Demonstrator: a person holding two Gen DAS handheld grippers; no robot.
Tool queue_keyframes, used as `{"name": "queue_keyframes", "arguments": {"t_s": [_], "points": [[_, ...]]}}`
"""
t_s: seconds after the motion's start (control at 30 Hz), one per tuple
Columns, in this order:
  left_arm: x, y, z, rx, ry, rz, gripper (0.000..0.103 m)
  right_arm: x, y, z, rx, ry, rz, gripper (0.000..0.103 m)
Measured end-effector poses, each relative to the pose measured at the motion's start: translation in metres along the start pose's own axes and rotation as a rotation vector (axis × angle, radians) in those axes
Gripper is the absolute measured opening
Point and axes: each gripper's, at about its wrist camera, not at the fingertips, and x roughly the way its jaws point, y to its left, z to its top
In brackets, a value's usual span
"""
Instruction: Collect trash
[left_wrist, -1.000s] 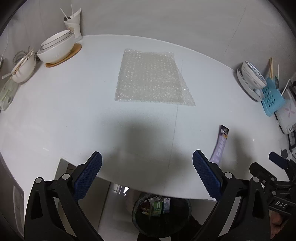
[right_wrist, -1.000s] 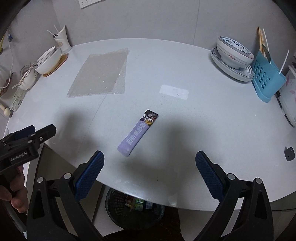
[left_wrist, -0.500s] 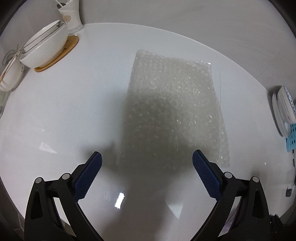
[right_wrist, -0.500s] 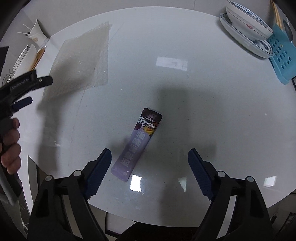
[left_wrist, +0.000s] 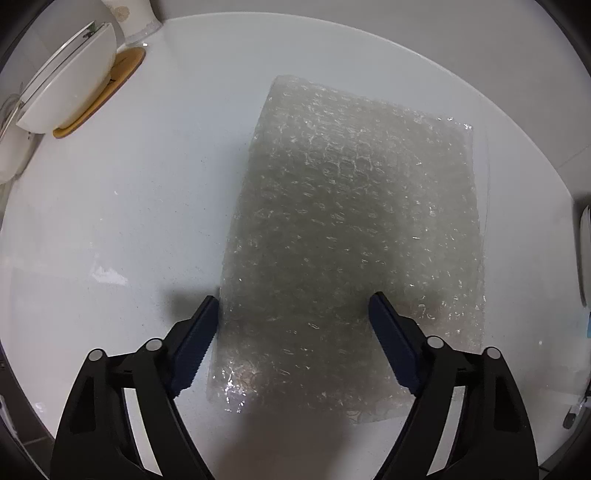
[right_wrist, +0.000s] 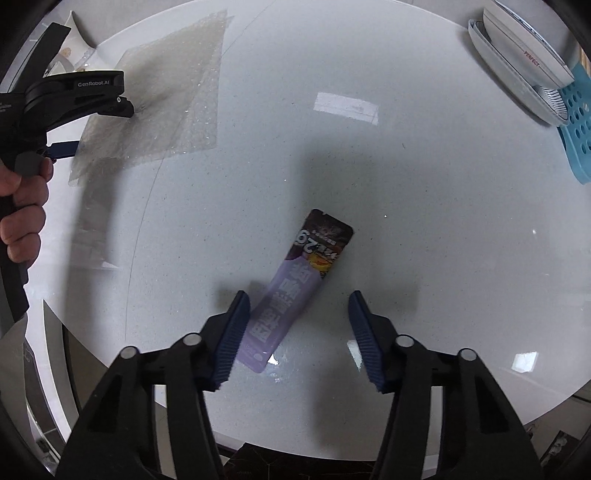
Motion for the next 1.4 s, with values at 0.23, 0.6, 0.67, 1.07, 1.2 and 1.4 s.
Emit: {"name": "queue_keyframes", "arguments": {"t_s": [0.23,0.6,0.67,1.07,1.2,1.4], "points": [[-0.011,-0.02,-0.001,0.024,0.037,-0.032,0.013,-0.001,-0.004,-0.003,0.0,0.001,-0.021,0.016],[-0.039,-0.026,-0.027,0.002,-0.048,-0.07,0.008,-0.012,-0.034,-0.001,-0.038,-0.029,0.004,0.012],[-0.049,-0.029,-0.034,-0.006,-0.06,-0.079,0.008,-0.016,-0.039,0.001,-0.064,-0.039,0.0,0.012],[-0.1,-0.021,-0.089,-0.001,-0.145,-0.109,0.007,-0.066,-0.063,-0.013,-0.101,-0.187,0.001,0.012],[-0.114,-0.014,-0.114,0.028,-0.158,-0.122,0.007,-0.08,-0.065,-0.016,-0.08,-0.225,-0.014,0.012],[-0.119,0.001,-0.142,0.049,-0.157,-0.148,0.007,-0.097,-0.065,-0.037,-0.039,-0.275,-0.025,0.012]]}}
